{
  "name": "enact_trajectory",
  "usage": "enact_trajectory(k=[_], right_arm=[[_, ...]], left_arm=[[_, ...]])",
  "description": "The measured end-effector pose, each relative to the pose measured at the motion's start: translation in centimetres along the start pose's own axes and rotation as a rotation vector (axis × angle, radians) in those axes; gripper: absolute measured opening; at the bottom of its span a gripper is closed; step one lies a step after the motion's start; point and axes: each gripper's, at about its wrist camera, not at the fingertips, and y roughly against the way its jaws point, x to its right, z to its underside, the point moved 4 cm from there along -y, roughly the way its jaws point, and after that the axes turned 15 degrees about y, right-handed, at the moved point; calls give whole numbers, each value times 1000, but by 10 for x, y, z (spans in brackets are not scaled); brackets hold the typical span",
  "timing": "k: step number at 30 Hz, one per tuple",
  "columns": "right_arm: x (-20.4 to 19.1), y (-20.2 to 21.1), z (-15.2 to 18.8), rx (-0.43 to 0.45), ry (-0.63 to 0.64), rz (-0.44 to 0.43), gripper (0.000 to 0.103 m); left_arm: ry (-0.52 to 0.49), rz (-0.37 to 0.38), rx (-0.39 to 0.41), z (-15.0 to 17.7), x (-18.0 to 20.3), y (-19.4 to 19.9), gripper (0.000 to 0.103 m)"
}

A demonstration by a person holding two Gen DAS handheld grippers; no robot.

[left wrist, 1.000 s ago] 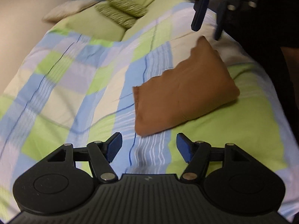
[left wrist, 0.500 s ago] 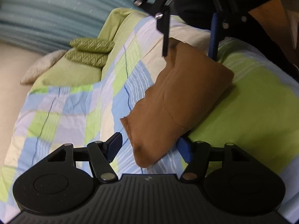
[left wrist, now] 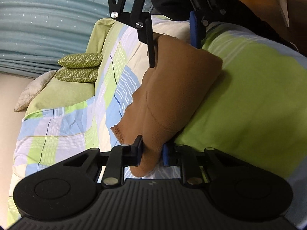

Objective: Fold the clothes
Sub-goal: 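Grasp the cloth with the left gripper while the right gripper holds it, then carry the held cloth with both grippers to the stack of folded clothes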

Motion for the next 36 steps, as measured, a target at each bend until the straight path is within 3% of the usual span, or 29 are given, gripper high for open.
enact_trajectory(k=[2, 6, 15, 26, 29, 32, 36], right_arm=[[3, 1, 2, 6, -18, -21, 18], [16, 4, 6, 22, -69, -70, 12], [53, 64, 5, 39, -151, -66, 11], [52, 158, 16, 27, -125, 92, 11], [52, 174, 25, -3, -126, 122, 11], [51, 200, 35, -90, -136, 169, 11], [49, 232, 47, -243, -157, 218, 11]], left_arm=[[16, 9, -4, -1, -1, 3, 19], [49, 26, -19, -6, -8, 8, 18], [32, 4, -9, -60, -22, 55, 17], [-68, -77, -17, -153, -21, 94, 17], [-107, -85, 29, -177, -25, 94, 17], [-159, -86, 107, -202, -28, 91, 17], [-245, -78, 274, -252, -34, 79, 17]])
